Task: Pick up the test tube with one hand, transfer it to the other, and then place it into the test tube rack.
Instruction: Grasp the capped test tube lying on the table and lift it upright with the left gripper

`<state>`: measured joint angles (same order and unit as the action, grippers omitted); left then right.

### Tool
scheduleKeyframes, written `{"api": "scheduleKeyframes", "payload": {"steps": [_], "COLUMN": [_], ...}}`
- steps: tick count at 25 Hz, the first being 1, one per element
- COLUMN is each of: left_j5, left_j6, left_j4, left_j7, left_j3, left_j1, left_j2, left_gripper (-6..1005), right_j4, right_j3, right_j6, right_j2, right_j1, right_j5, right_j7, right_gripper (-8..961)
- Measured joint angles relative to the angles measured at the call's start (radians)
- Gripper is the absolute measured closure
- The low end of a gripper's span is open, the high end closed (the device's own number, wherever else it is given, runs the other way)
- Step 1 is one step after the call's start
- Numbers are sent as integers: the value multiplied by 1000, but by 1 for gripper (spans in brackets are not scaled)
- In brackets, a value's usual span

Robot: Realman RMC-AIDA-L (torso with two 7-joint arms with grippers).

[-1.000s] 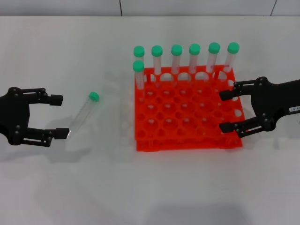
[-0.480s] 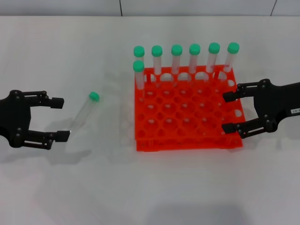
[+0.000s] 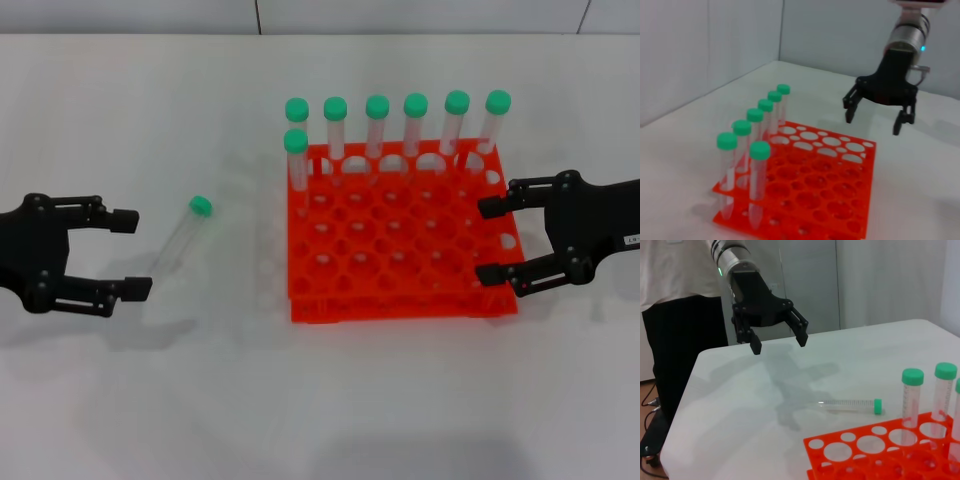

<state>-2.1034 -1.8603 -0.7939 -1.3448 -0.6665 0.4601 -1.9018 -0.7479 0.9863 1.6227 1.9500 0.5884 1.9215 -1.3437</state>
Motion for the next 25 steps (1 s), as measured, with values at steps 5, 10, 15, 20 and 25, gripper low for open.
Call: {"api": "scheduleKeyframes", "payload": {"steps": [5, 10, 15, 20, 25], "left_j5": [-27, -122, -206, -331, -471], "left_j6": [20, 1, -11, 5, 96], "left_j4": [-89, -192, -232, -255, -255], "left_j7": [-254, -467, -652, -796, -914], "left_j3": [-2, -4, -4, -4, -86], "left_j1": [-3, 2, 45, 116, 174], "left_j2": [-11, -29, -29, -27, -45], "left_gripper": [154, 154, 154, 154, 154], "right_j4": [-3, -11, -15, -15, -17], "right_j3": [0, 0, 0, 0, 1], "right_j6": [1, 3, 4, 7, 6], "right_j2": [0, 0, 0, 6, 11], "right_j1": [-1, -1, -1, -1, 6], "right_j5": [-2, -2, -3, -3, -3], "right_j7": [2, 3, 7, 15, 21], "right_gripper": [131, 131, 132, 132, 133]}}
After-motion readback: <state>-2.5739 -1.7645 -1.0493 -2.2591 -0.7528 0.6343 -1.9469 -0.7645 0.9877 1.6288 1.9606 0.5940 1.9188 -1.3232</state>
